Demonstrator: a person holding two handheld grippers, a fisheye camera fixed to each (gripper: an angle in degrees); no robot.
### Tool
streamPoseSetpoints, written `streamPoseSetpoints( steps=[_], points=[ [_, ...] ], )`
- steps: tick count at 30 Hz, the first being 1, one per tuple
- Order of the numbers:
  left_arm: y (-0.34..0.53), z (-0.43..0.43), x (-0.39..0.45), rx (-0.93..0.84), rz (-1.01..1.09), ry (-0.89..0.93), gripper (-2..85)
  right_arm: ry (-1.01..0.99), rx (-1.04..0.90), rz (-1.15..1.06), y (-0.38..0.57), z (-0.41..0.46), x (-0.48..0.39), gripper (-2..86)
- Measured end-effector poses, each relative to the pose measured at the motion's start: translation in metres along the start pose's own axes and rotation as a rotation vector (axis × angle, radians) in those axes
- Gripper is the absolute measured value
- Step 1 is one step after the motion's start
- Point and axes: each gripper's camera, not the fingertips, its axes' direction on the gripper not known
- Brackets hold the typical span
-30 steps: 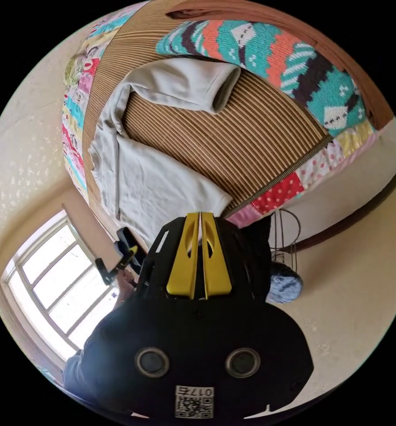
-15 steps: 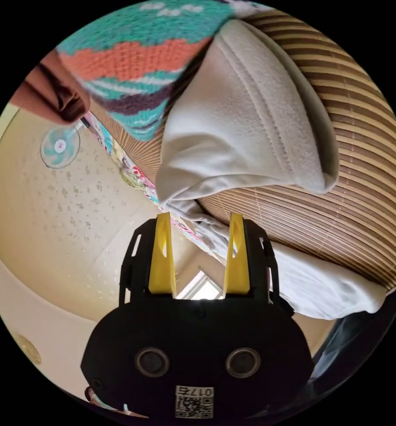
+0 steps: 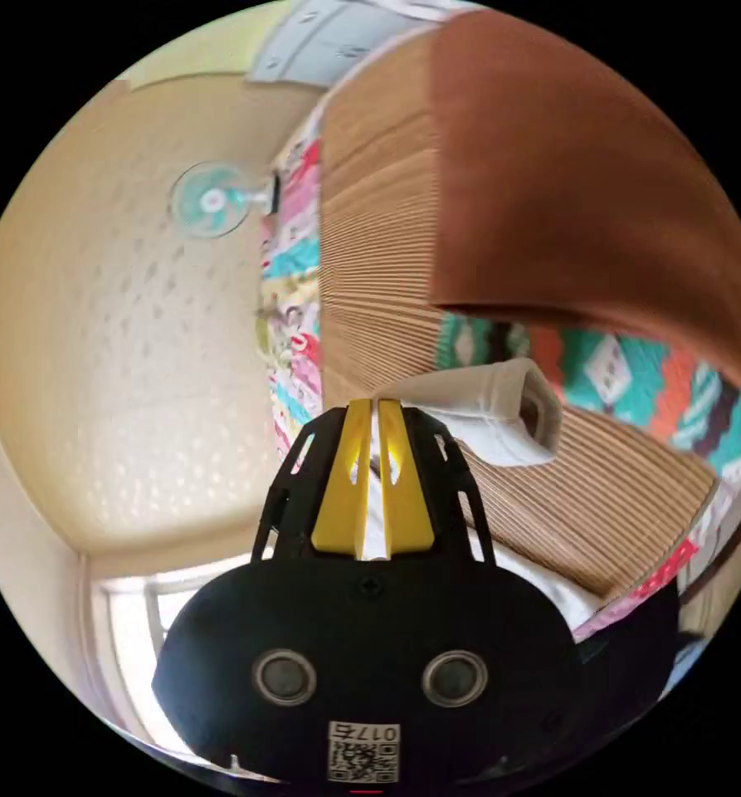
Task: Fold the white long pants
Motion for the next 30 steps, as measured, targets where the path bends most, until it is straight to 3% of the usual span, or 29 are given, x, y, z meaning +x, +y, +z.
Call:
streamPoseSetpoints(
  steps=[4, 6, 10, 12, 15, 18, 24, 30],
  points=[
    [-0.014, -0.013, -0.003, 0.024, 0.034, 0.023, 3.8, 0.05, -0.061, -0.566, 0.041, 0.038, -0.157, 1.9],
    [-0.018, -0.016, -0.005, 0.023, 0.046, 0.021, 3.7, 0.003, -0.144, -0.84, 0.109, 0.084, -0.234, 2.2],
    [-0.022, -0.019, -0.013, -0.017, 0.063, -0.003, 3.6, -0.04, -0.437, -1.053, 0.239, 0.182, -0.274, 2.5],
    [-0.027, -0.021, -0.019, -0.025, 0.064, 0.006, 3.9, 0.067, -0.713, -1.132, 0.328, 0.251, -0.247, 2.6],
    [-0.04, -0.024, -0.031, -0.027, 0.058, 0.053, 4.9, 0.249, -1.063, -1.049, 0.404, 0.307, -0.167, 3.1],
    [-0.062, -0.027, -0.045, -0.045, 0.064, 0.098, 6.0, 0.371, -1.186, -0.938, 0.428, 0.3, -0.088, 3.2],
    [-0.132, -0.054, -0.054, -0.078, 0.217, 0.013, 11.2, 0.675, -1.129, -0.822, 0.365, 0.226, -0.002, 4.7],
    [-0.203, -0.034, -0.036, -0.322, 0.511, -0.26, 15.7, 0.909, -1.015, -0.867, 0.291, 0.19, -0.011, 9.6]
  ],
)
